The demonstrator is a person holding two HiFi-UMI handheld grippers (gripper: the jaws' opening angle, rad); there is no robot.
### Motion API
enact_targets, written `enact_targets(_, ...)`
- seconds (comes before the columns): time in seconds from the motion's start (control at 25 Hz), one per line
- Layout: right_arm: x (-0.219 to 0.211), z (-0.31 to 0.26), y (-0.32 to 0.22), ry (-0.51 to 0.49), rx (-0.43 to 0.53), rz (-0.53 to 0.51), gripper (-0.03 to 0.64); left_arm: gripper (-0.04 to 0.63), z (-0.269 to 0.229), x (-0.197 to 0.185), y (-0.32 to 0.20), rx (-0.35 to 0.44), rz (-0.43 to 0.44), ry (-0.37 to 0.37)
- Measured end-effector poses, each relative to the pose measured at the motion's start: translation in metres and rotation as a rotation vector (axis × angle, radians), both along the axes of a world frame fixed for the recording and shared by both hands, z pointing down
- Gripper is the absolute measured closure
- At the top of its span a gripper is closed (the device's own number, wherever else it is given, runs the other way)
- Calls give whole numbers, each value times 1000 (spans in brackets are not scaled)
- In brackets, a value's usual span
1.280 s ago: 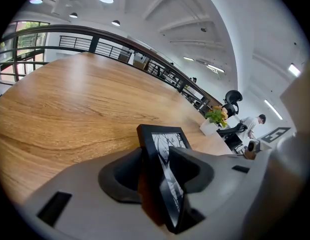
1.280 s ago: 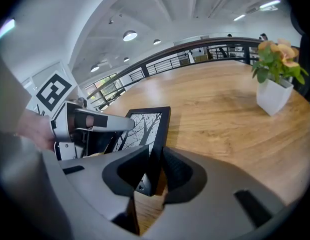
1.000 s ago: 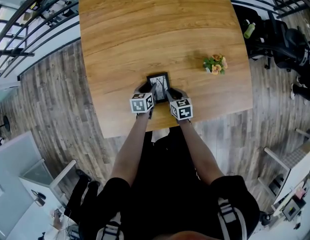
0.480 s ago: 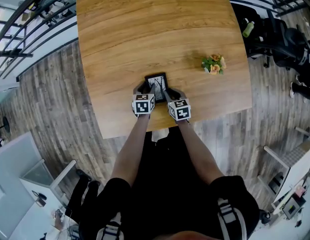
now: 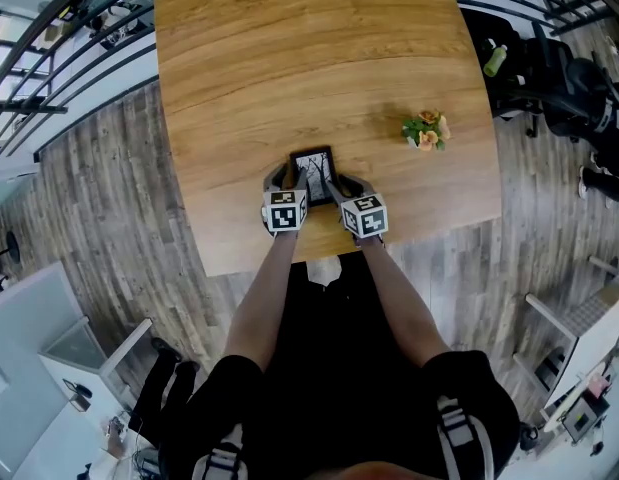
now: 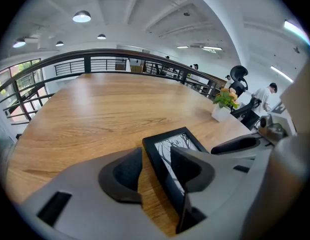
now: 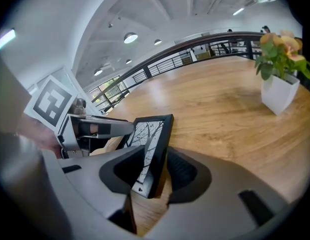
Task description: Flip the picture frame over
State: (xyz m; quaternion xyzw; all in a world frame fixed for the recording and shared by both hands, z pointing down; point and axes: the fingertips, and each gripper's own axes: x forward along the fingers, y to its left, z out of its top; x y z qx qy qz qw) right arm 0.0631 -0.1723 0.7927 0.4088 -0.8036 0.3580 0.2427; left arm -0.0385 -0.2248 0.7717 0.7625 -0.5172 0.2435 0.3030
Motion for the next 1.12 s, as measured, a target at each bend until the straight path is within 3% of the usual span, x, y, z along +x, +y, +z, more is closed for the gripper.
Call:
enact_targets(0.24, -1, -27, -15, -11, 74, -19, 507, 400, -28, -4, -3, 82, 89, -17)
enact_targets(0.4, 2, -49, -26, -2, 125, -62, 611, 415, -49, -15, -3, 122, 82, -15)
enact_targets(0.64, 6, -74, -42, 39, 189, -104, 611, 539, -78, -25, 8, 158, 70, 25)
enact_targets(1.12, 16, -94, -52, 90, 206, -198, 611, 565, -92, -27, 16, 163, 47, 68)
